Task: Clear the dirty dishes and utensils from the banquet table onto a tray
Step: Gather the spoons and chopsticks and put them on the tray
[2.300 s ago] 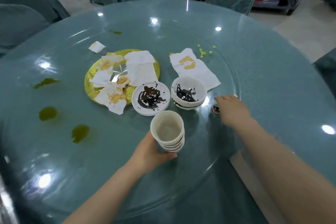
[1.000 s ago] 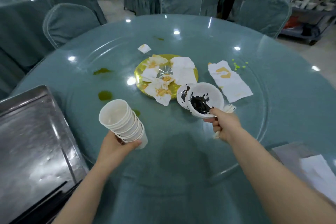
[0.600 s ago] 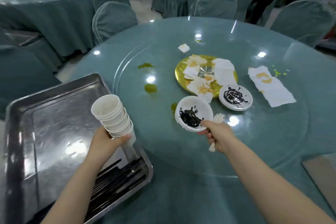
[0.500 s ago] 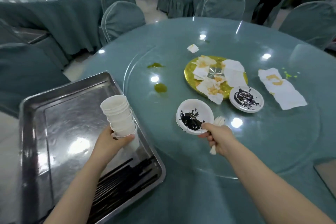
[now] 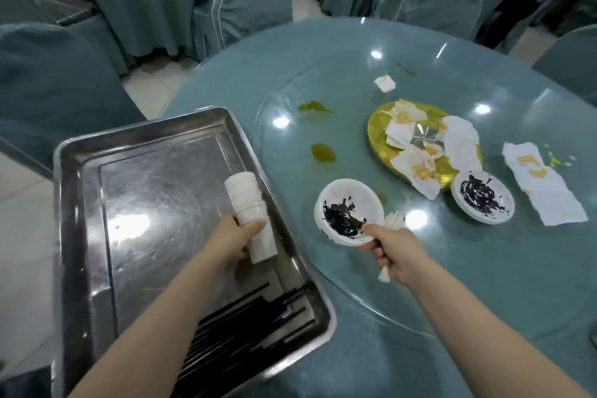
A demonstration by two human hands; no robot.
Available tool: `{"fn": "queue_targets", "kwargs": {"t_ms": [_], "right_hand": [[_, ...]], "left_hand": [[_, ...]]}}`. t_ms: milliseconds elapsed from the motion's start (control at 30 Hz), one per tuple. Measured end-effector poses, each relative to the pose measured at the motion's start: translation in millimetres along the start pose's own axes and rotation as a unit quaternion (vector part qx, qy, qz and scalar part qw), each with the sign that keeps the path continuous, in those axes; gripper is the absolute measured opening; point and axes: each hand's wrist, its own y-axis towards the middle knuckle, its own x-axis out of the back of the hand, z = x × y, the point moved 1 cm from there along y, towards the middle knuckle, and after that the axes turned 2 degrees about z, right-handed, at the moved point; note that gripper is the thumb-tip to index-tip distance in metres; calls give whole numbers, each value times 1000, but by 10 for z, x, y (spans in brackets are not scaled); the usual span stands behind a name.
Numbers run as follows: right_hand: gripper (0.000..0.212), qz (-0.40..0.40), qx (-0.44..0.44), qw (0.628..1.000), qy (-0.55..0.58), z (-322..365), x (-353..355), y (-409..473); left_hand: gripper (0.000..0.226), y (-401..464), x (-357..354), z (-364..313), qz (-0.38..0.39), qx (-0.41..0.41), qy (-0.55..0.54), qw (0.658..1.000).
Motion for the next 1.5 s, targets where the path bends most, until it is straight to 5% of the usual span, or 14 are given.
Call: {"fn": "queue_targets", "kwargs": {"t_ms": [233, 500, 767, 967, 1500], "right_hand": [[17, 12, -3, 999, -30, -14, -95, 52], [16, 63, 8, 996, -58, -91, -305, -130], [26, 162, -25, 975, -149, -462, -684, -411], [23, 194, -14, 971, -138, -706, -1070, -459], [13, 126, 56, 968, -211, -770, -1299, -350]], "left_hand": [[35, 340, -39, -30, -13, 16, -2, 1000], [56, 184, 170, 235, -8, 24, 50, 998], [23, -453, 532, 853, -108, -8, 14, 994], [11, -718, 597, 1128, -37, 17, 163, 986], [15, -894, 952, 1439, -105, 26, 30, 994]]}}
